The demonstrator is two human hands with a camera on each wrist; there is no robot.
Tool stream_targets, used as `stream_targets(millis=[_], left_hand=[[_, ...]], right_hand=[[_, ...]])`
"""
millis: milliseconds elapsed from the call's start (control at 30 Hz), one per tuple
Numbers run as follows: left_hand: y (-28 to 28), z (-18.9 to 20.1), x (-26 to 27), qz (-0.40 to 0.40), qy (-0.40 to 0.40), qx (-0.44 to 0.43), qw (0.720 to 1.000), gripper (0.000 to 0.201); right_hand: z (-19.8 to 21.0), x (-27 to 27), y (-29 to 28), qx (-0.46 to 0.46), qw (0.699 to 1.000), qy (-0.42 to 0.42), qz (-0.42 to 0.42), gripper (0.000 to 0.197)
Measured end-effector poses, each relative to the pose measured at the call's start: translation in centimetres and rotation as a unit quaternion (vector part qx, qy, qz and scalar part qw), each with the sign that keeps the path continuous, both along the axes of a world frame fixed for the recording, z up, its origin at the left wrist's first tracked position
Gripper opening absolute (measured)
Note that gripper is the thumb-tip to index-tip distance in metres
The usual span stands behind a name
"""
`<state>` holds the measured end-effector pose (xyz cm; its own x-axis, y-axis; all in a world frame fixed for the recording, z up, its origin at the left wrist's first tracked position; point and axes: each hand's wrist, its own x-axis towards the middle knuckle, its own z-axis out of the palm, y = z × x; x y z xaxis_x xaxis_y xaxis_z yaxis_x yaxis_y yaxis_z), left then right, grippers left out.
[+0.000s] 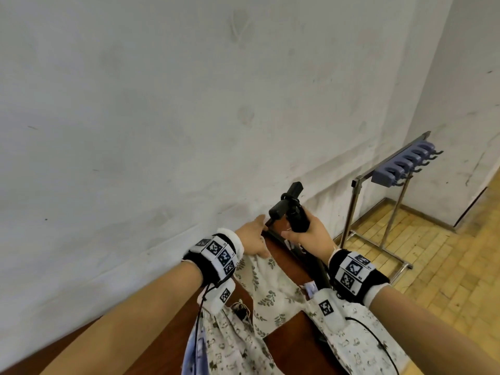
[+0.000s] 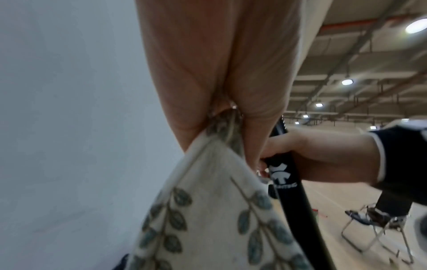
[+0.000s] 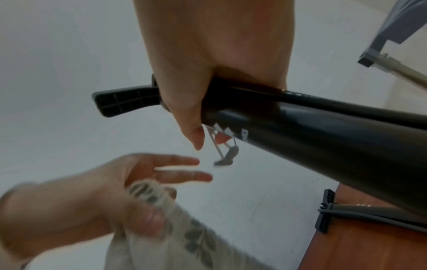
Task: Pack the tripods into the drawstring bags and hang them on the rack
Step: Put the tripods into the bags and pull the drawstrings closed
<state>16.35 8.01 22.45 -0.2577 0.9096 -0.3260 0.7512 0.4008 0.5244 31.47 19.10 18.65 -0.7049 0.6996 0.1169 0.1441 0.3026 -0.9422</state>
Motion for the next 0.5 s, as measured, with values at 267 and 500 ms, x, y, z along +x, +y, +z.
stream_targets(millis=[267,500], left_hand=[[-1.5,-2.5,-0.5,0.048,0.128,-0.007,0.991,0.039],[-2.0,-3.6,0.2,0.104,0.007,0.134,0.986,0.034]], right_hand=[[-0.1,2.3,1.1,-0.066,0.991,-0.054,0.099,0.033],[-2.1,1.6,-2.0,-0.096,0.943,-0.149,0.281,0.028]])
